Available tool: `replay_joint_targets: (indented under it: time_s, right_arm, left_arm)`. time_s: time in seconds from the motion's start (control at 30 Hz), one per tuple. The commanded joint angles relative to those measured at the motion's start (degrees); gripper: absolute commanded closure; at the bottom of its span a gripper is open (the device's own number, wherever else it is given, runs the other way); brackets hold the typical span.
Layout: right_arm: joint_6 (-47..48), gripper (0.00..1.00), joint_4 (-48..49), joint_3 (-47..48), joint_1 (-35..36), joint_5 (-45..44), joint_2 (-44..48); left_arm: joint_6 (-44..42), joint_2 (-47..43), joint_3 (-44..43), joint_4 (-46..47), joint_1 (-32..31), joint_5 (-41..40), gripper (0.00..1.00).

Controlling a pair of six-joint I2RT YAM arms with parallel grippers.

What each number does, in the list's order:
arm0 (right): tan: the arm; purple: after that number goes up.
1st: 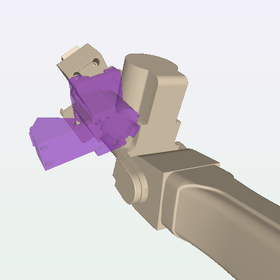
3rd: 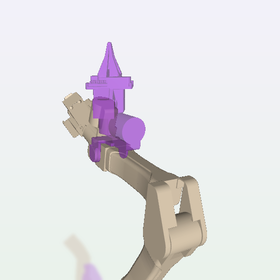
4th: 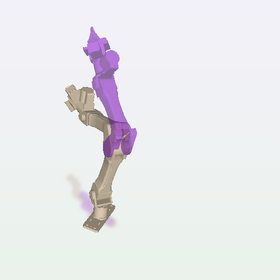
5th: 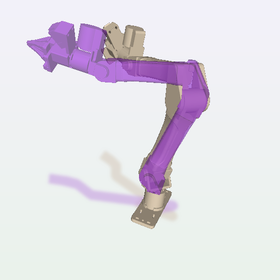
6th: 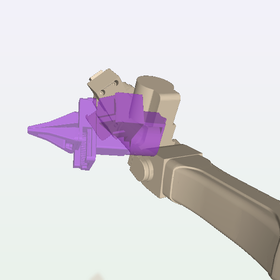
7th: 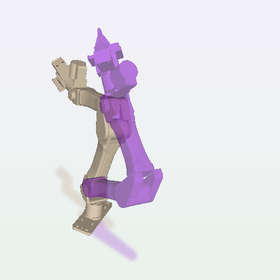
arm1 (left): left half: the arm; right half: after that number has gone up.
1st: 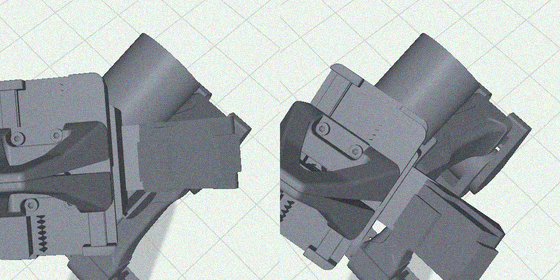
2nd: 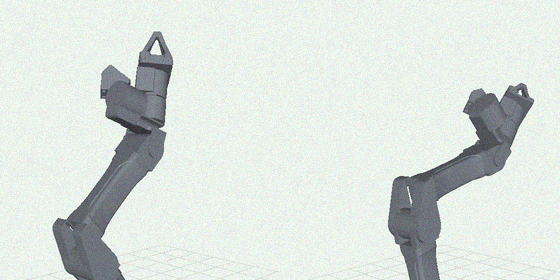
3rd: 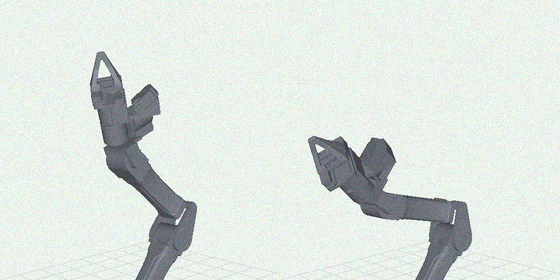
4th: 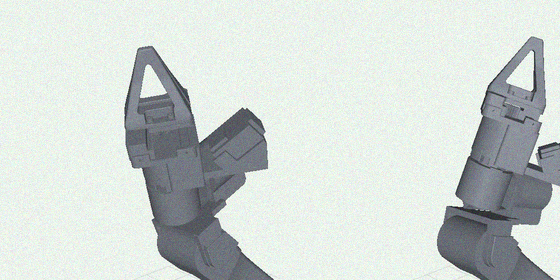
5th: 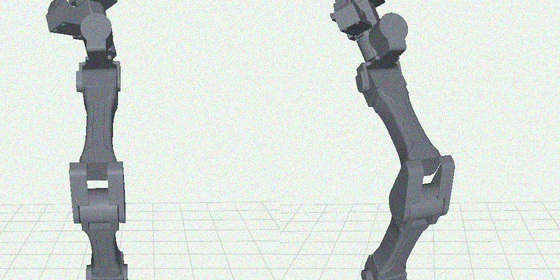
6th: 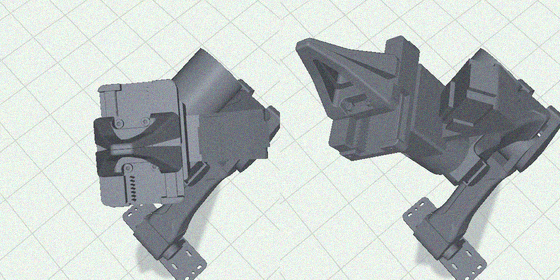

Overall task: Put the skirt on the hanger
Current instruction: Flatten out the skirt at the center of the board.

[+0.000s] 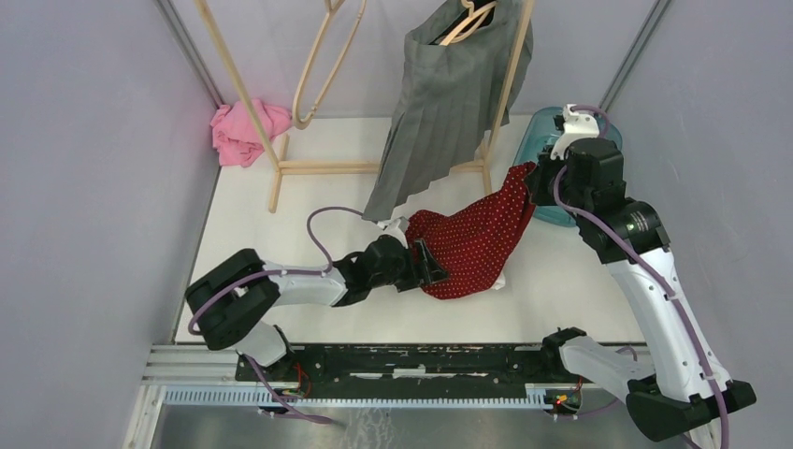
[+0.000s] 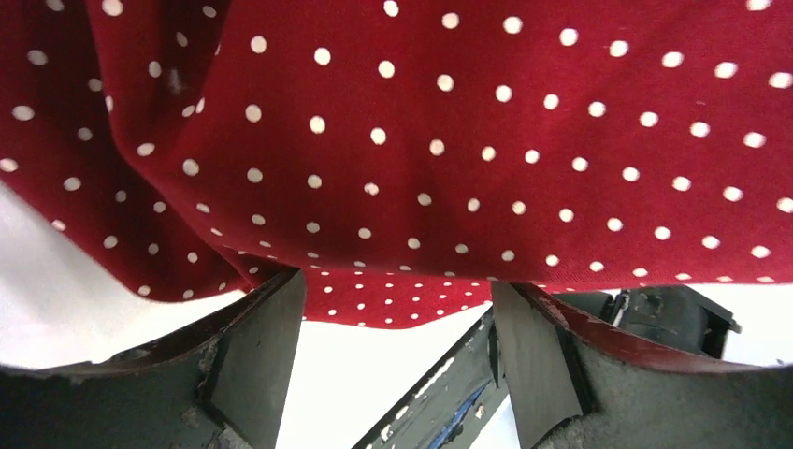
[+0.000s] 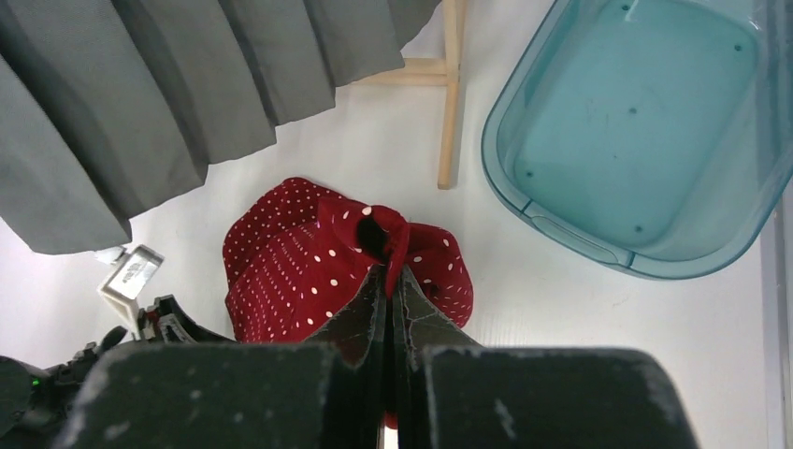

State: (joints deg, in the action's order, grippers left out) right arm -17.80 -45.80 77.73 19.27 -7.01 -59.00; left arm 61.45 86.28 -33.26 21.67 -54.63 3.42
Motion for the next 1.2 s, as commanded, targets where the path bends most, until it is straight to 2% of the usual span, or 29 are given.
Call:
replay_joint_targets:
  time_s: [0.0, 0.13, 0.2, 0.27, 0.47, 0.53, 0.57, 0.77, 0.93, 1.17]
  right_arm:
    - [0.73, 0.99, 0.76, 0.61, -0.78, -1.61, 1.79]
    - [0.32, 0.99, 0.31, 0.59, -1.11, -0.09, 1.96]
    - [0.15, 0.99, 0.28, 0.25, -1.23, 0.18, 1.98]
    - [-0.13, 0.99, 0.27, -0.26, -1.34, 0.59, 2.2]
    - [-0.61, 0.99, 0.16, -1.79, -1.52, 1.98, 3.04]
    - [-0.39, 0.99, -0.33, -1.77, -1.58, 2.13, 3.27]
    - [-0.27, 0.99, -0.42, -1.72, -1.6, 2.35, 3.42]
    - [-0.4, 0.99, -0.63, -1.67, -1.6, 4.48, 4.02]
    - [-1.16, 0.99, 1.3, -1.66, -1.62, 8.7, 4.63]
    - [-3.42, 0.99, 4.12, 2.3, -1.62, 19.5, 2.69]
  left_arm:
    - [-2.13, 4.84, -3.88, 3.46, -1.19, 0.91, 0.2]
    - [-2.7, 8.93, -5.34, 2.85, -1.49, 1.56, 0.19]
    - [-3.04, 10.45, -5.91, 2.43, -1.61, 1.63, 0.22]
    - [-3.6, 11.98, -6.48, 2.24, -1.69, 2.02, 0.33]
    - [-6.42, 12.63, -9.35, -3.05, -1.62, 2.44, 0.81]
    - [-7.61, 9.95, -9.35, -6.55, -1.56, 1.29, 0.94]
    - [-8.38, 7.97, -9.45, -8.75, -1.56, 0.51, 0.96]
    - [-13.14, -7.33, -10.68, -23.13, -0.38, -4.35, 0.97]
    - [-15.25, -19.21, -10.87, -32.33, 3.46, -5.67, 0.97]
    - [-20.42, -28.46, -18.9, -45.62, 10.23, -4.57, 0.97]
